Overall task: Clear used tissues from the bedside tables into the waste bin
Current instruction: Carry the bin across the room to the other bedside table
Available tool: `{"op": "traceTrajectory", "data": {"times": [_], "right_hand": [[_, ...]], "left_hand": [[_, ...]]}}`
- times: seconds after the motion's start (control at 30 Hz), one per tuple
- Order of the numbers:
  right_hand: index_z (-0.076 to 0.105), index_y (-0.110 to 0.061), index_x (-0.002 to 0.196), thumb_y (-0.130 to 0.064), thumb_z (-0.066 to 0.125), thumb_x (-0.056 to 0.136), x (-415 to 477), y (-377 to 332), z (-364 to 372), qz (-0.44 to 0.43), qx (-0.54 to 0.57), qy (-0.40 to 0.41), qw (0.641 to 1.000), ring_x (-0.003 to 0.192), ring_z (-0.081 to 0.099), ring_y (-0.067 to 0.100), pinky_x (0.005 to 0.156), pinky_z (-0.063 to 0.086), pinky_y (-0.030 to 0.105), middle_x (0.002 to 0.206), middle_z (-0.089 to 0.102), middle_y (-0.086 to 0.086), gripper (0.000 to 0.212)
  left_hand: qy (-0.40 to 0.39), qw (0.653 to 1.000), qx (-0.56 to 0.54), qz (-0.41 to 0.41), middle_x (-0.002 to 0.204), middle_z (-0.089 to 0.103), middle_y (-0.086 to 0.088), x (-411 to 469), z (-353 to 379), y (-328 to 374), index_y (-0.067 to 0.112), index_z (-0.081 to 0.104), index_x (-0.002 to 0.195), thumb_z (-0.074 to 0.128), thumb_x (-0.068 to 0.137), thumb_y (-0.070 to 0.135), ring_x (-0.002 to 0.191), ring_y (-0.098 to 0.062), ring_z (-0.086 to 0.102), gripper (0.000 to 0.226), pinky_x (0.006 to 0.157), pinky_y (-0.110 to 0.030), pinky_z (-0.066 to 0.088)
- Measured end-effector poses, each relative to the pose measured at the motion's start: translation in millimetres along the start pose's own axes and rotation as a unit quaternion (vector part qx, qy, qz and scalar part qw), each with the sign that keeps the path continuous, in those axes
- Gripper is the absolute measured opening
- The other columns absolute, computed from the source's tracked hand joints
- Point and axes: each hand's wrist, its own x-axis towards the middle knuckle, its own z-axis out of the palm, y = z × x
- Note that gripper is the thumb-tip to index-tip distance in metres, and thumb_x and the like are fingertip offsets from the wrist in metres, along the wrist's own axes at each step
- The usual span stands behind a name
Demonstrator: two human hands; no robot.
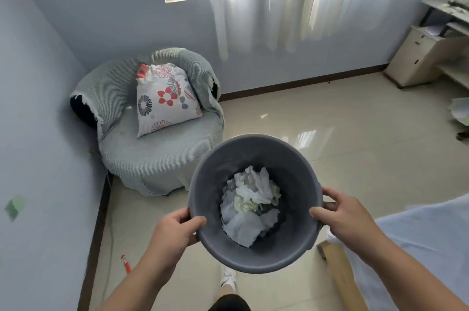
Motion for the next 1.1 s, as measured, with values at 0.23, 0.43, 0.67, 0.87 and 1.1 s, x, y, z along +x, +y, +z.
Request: {"op": "traceTrajectory", "data": {"times": [0.23, 0.43, 0.67, 0.87, 1.1], "right_hand": [[0.068, -0.045, 0.113, -0.012, 0.069, 0.088, 86, -43, -44, 0.063, 0.054, 0.104, 0.991, 0.048, 0.061, 0.004, 0.045, 0.044, 0.013, 0.08, 0.082, 0.0, 0.042], [0.063, -0.047, 0.109, -0.015, 0.071, 0.089, 147, -53, -104, 0.08, 0.096, 0.203, 0.971, 0.054, 0.066, 0.005, 0.045, 0.047, 0.014, 0.082, 0.083, -0.004, 0.039], [0.062, -0.047, 0.105, -0.013, 0.07, 0.09, 248, -11, -176, 0.126, 0.159, 0.228, 0.952, 0.05, 0.064, 0.005, 0.043, 0.045, 0.013, 0.078, 0.082, -0.003, 0.038], [0.065, -0.042, 0.111, -0.007, 0.068, 0.088, 329, -20, -274, 0.114, 0.179, 0.217, 0.953, 0.049, 0.061, 0.007, 0.043, 0.043, 0.015, 0.072, 0.08, 0.001, 0.042], [0.062, -0.042, 0.119, -0.004, 0.067, 0.09, 393, -15, -379, 0.106, 0.205, 0.3, 0.926, 0.079, 0.08, 0.021, 0.069, 0.065, 0.034, 0.09, 0.084, 0.0, 0.048]], "left_hand": [[-0.14, 0.987, 0.072, 0.017, 0.096, 0.086, -0.006, 153, 41, 113, 0.019, 0.087, 0.098, 0.069, 0.093, 0.001, 0.082, -0.017, 0.082, 0.027, 0.068, -0.023, 0.064], [-0.227, 0.964, 0.125, 0.052, 0.102, 0.085, -0.01, 259, 129, 207, 0.019, 0.086, 0.101, 0.075, 0.08, 0.016, 0.095, -0.027, 0.083, 0.024, 0.077, -0.028, 0.066], [-0.238, 0.953, 0.188, 0.023, 0.1, 0.085, -0.013, 352, 249, 249, 0.015, 0.087, 0.097, 0.066, 0.09, -0.003, 0.094, -0.026, 0.082, 0.028, 0.075, -0.028, 0.065], [-0.243, 0.949, 0.199, 0.031, 0.104, 0.085, -0.007, 415, 339, 316, 0.023, 0.088, 0.099, 0.069, 0.092, 0.0, 0.095, -0.023, 0.082, 0.03, 0.072, -0.026, 0.066], [-0.299, 0.937, 0.18, 0.018, 0.112, 0.084, -0.003, 483, 472, 369, 0.028, 0.084, 0.102, 0.072, 0.075, 0.014, 0.106, -0.023, 0.08, 0.033, 0.088, -0.039, 0.066]]}}
